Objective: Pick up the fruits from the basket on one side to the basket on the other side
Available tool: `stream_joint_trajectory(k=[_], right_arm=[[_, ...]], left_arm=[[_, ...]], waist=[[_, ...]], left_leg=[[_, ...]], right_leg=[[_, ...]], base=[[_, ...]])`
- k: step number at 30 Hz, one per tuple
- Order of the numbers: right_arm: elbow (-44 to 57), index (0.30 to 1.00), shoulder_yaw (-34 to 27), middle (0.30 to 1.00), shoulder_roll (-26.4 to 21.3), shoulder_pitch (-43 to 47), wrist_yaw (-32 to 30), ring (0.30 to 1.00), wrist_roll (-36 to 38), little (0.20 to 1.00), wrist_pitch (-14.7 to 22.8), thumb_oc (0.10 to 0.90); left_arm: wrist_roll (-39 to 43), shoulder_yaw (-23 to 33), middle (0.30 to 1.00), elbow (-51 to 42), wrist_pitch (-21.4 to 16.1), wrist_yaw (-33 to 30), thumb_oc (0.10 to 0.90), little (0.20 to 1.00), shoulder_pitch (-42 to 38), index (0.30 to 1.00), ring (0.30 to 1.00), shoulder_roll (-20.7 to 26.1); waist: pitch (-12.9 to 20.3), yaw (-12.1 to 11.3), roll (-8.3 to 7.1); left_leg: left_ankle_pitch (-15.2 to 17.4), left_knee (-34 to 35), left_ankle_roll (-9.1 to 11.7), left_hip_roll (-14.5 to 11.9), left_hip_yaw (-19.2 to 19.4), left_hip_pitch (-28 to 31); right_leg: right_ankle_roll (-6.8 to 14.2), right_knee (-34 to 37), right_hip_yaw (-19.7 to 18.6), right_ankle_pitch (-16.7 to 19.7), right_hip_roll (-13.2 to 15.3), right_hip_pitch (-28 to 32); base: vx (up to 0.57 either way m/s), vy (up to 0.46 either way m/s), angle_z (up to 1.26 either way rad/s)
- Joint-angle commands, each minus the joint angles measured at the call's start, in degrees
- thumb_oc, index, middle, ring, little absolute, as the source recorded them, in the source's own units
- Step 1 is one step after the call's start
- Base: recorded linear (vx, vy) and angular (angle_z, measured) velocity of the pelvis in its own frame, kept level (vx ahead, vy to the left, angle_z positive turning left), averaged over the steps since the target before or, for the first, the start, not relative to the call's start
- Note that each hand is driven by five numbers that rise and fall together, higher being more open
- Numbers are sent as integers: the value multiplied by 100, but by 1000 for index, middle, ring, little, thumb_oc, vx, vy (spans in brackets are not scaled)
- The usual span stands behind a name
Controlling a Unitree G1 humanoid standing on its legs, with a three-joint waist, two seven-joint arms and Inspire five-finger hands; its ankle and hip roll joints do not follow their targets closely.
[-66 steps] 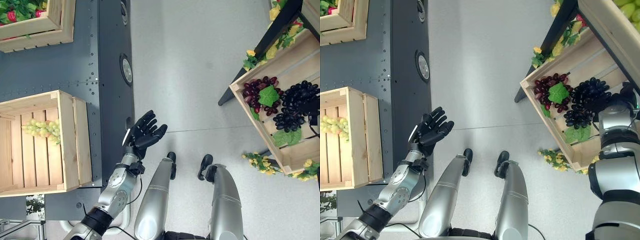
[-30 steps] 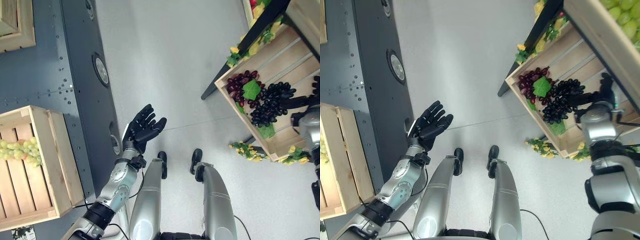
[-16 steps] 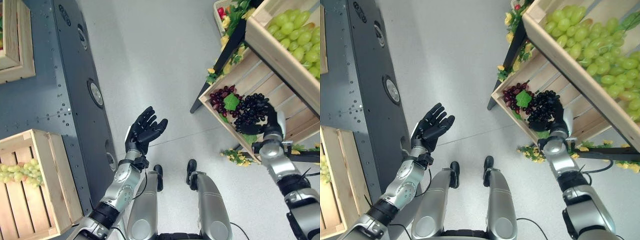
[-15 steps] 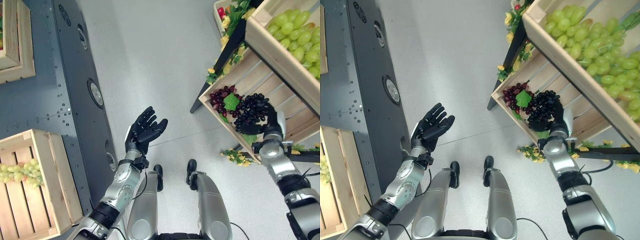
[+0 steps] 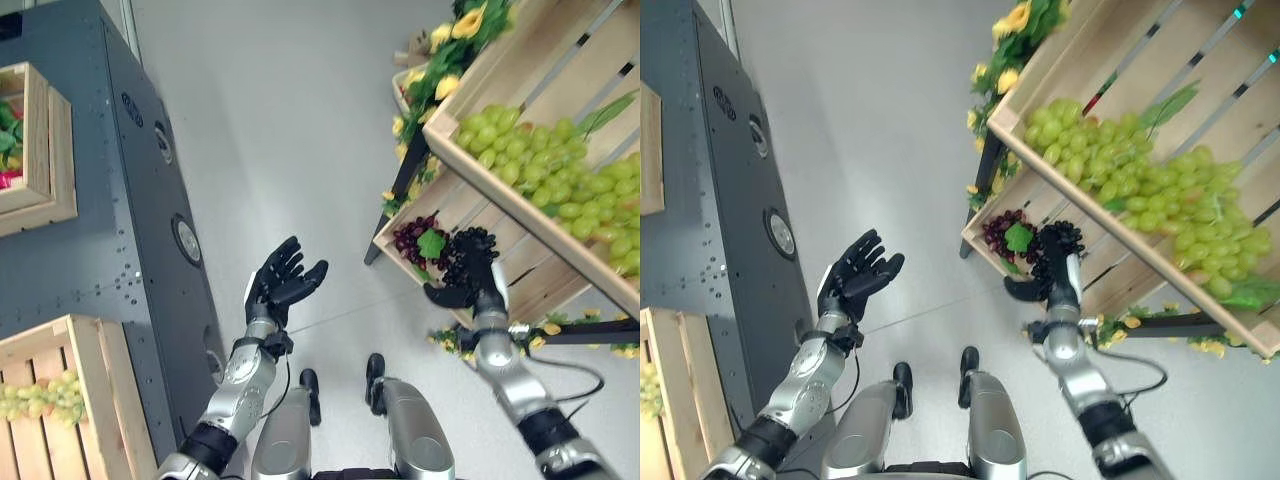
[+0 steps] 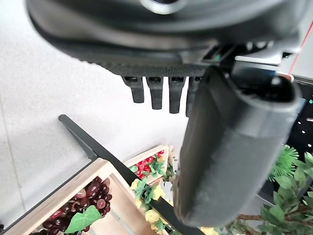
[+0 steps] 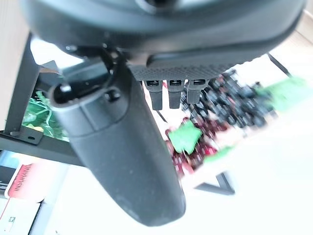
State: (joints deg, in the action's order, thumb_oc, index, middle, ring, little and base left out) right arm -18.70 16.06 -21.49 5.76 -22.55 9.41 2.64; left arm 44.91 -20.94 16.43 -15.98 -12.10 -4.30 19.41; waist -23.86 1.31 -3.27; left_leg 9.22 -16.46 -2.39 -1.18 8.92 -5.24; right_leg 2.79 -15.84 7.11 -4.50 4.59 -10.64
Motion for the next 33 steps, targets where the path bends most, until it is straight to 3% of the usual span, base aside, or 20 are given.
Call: stream_joint_trajectory(k=[1, 7, 13, 17, 23, 30, 33], right_arm=[[626, 900, -163, 900, -246, 123, 420, 900, -264, 900, 653, 800], [879, 900, 216, 900, -106, -69, 1011, 900, -169, 900, 456, 800], [805, 900, 503, 900, 30, -102, 1459, 900, 117, 900, 184, 800], [681, 900, 677, 900, 241, -106, 1578, 900, 595, 900, 70, 800], [582, 900, 963, 900, 433, -10, 1241, 900, 705, 900, -49, 800], [558, 900, 1259, 900, 546, -2, 1815, 900, 1162, 900, -202, 800], [541, 900, 1384, 900, 615, 23, 2085, 900, 1384, 900, -22, 800]], left_arm=[[-453, -42, 900, -436, -286, 95, 800, 900, 186, 900, 900, -256], [-639, 62, 900, -373, -167, -141, 800, 900, 422, 900, 900, -197], [-908, 180, 900, -305, -148, -302, 800, 900, 526, 900, 900, -115], [-1426, 224, 900, -229, 6, -424, 800, 900, 490, 900, 900, 7], [-1542, 252, 900, -151, 380, -408, 800, 900, 581, 900, 900, 178], [-1527, 282, 900, 66, 530, -504, 800, 900, 888, 900, 900, 86], [-1198, 243, 900, 356, 659, -513, 800, 900, 924, 900, 900, -60]], waist=[[928, 50, 187], [1323, -54, 259], [1472, -263, 308], [1522, -492, 328], [1588, -814, 335], [1641, -1041, 315], [1666, -1118, 274]], left_leg=[[-162, 688, -198, 186, 55, 296], [-539, 1603, -130, 199, -143, 680], [-780, 2072, -100, 228, -399, 800], [-868, 2146, -123, 279, -702, 772], [-917, 2146, -146, 327, -1000, 765], [-956, 2146, -146, 345, -1197, 781], [-980, 2146, -131, 351, -1268, 782]], right_leg=[[-150, 663, -12, 129, 62, 709], [-64, 1334, 111, 434, 72, 1029], [-26, 1674, 343, 562, 123, 1203], [-4, 1655, 562, 528, 197, 1272], [44, 1707, 853, 511, 311, 1417], [42, 1769, 1061, 498, 343, 1568], [47, 1792, 1128, 497, 353, 1626]], base=[[72, -42, -1], [36, -47, 4], [-15, -22, 17], [1, -9, 31], [33, -25, 40], [71, -19, 22], [68, 20, 12]])
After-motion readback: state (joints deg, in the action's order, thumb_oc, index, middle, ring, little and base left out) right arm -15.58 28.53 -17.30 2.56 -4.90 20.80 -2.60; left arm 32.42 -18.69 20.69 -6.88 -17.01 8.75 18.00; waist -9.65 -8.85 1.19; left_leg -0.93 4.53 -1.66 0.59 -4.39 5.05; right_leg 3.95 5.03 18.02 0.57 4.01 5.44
